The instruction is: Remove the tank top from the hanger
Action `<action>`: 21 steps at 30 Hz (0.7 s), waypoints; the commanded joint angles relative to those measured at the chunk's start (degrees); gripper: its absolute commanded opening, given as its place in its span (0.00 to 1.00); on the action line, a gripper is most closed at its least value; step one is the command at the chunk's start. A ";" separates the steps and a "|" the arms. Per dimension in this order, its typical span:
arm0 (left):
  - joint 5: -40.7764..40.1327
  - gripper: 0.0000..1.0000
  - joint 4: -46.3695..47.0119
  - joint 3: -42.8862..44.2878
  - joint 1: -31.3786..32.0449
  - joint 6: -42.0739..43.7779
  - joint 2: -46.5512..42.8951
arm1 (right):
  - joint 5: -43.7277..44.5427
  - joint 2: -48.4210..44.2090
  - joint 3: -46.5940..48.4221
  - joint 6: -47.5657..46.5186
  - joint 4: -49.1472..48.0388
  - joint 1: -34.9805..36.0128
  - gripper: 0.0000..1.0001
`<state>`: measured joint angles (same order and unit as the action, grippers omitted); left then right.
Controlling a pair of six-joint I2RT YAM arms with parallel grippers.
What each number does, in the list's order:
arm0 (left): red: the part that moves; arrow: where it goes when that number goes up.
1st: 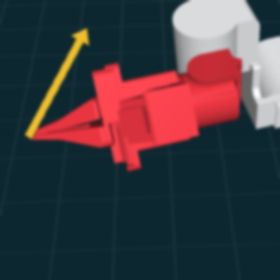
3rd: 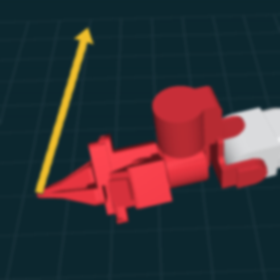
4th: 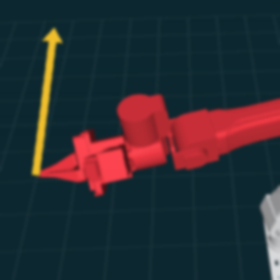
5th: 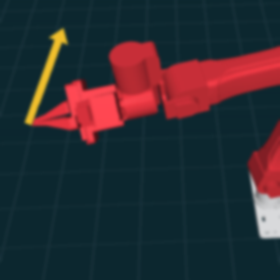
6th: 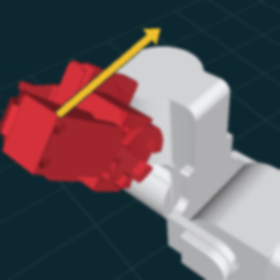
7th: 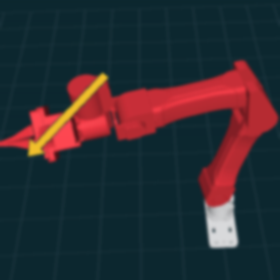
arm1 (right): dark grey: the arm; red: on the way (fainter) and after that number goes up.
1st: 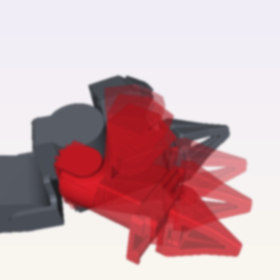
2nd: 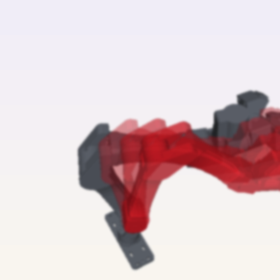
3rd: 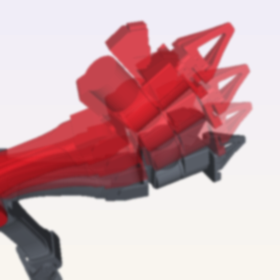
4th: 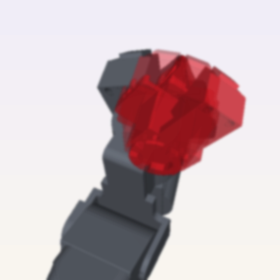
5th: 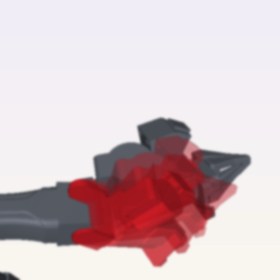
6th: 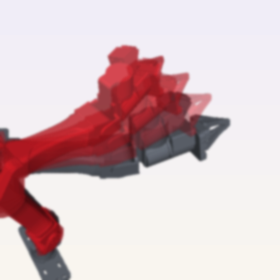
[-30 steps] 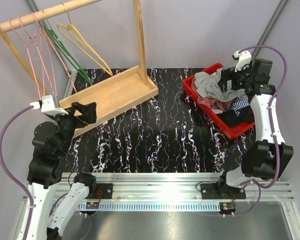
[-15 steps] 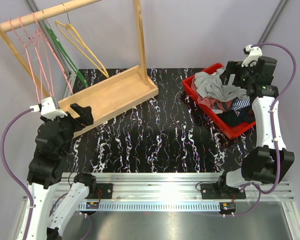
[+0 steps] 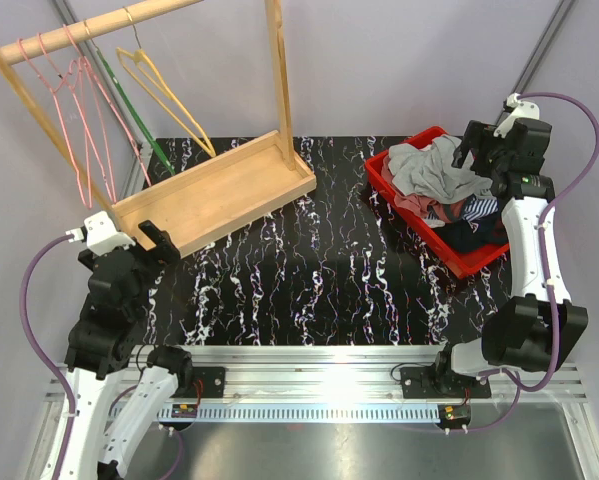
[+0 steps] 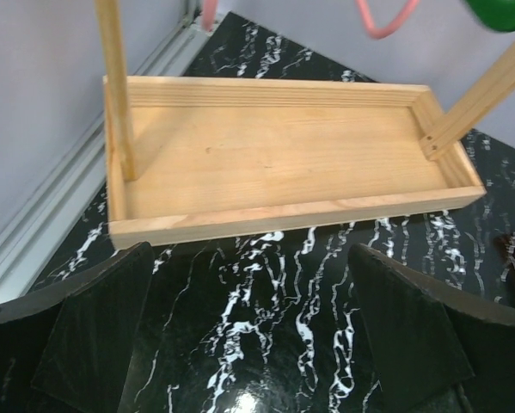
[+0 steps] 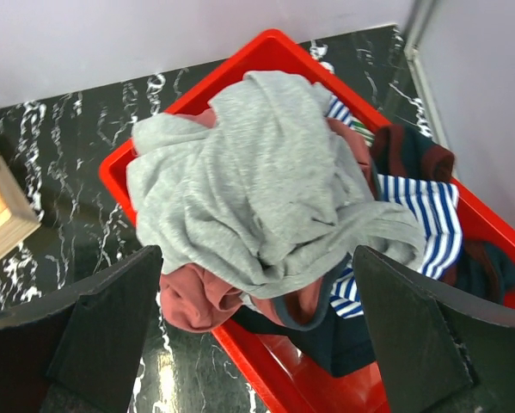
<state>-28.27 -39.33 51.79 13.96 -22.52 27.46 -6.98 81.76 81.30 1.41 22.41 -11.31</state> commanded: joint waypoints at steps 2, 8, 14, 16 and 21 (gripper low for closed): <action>-7.23 0.99 -0.39 -1.95 -0.16 -1.64 -1.09 | 5.75 -1.51 -1.14 3.07 -2.02 -0.11 1.00; -8.73 0.99 0.05 -4.67 -0.16 -3.31 -1.80 | 8.56 -1.25 -2.02 3.60 -2.55 -0.11 1.00; -9.43 0.99 -0.22 -5.65 -0.16 -4.37 -1.97 | 10.85 -0.72 -2.81 3.16 -2.29 -0.11 1.00; -9.52 0.99 -0.39 -5.82 -0.16 -4.37 -1.89 | 10.85 -0.72 -3.60 2.99 -2.46 -0.11 1.00; -9.61 0.99 -1.10 -6.26 -0.16 -4.99 -2.24 | 10.15 -0.55 -4.39 2.37 -2.73 -0.11 1.00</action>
<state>-35.83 -41.19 46.00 13.96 -26.35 26.15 2.13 81.71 76.97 3.92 22.15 -11.31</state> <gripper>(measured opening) 0.988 0.994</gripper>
